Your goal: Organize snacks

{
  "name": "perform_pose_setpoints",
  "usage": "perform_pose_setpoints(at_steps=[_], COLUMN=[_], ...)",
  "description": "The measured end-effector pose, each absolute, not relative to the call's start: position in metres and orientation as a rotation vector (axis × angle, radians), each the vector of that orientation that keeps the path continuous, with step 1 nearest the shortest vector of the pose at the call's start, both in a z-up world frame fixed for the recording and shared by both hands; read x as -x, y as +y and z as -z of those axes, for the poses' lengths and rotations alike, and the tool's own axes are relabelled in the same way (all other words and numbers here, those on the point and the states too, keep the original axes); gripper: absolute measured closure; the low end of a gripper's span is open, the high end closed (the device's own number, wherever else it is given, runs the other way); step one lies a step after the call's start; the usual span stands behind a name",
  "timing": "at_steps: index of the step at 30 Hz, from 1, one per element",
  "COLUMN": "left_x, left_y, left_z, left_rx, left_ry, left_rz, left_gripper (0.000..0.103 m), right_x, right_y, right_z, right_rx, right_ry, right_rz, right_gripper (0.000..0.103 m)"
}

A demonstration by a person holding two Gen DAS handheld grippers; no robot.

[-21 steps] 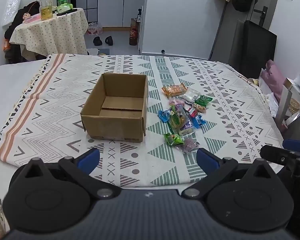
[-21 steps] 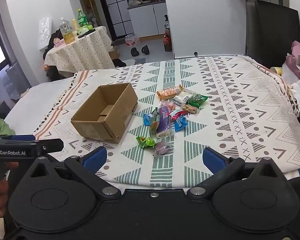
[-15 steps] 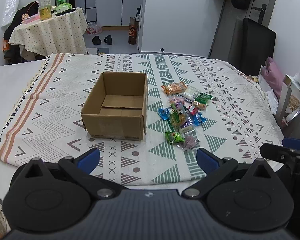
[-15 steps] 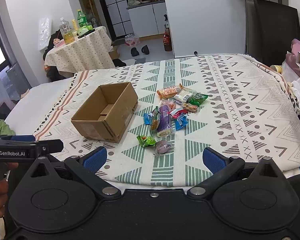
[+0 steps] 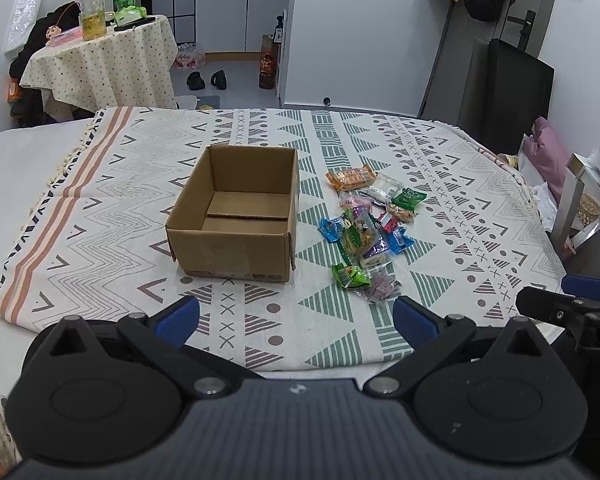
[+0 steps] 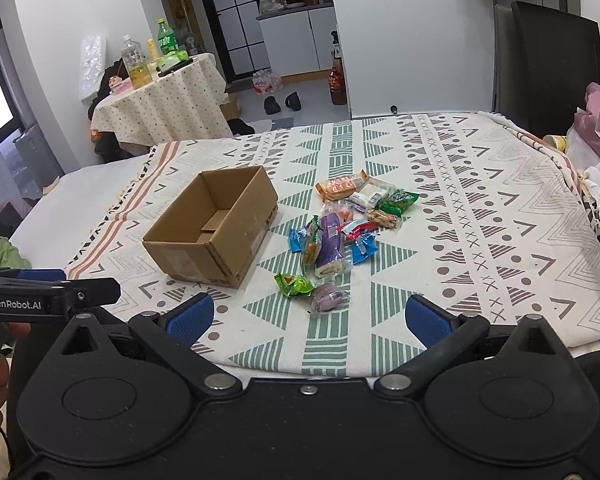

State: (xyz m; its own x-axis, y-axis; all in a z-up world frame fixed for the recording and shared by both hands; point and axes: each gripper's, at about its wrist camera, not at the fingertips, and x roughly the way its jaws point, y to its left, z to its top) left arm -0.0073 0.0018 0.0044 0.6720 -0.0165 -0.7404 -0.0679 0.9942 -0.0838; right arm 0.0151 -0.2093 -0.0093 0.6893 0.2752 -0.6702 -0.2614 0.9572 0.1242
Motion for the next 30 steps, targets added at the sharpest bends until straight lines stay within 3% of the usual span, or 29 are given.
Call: perform_pose_setpoints(at_steps=[30], left_x=[0.0050], left_y=[-0.0022], left_z=[-0.0077], left_rx=[0.103], left_ry=[0.832], left_rz=[-0.018], left_gripper=[0.001], right_x=[-0.0153], right_y=[-0.2113], right_z=[0.0082], right_rx=[-0.014], right_ry=[0.764], right_rz=[-0.288], right_gripper=[0.000])
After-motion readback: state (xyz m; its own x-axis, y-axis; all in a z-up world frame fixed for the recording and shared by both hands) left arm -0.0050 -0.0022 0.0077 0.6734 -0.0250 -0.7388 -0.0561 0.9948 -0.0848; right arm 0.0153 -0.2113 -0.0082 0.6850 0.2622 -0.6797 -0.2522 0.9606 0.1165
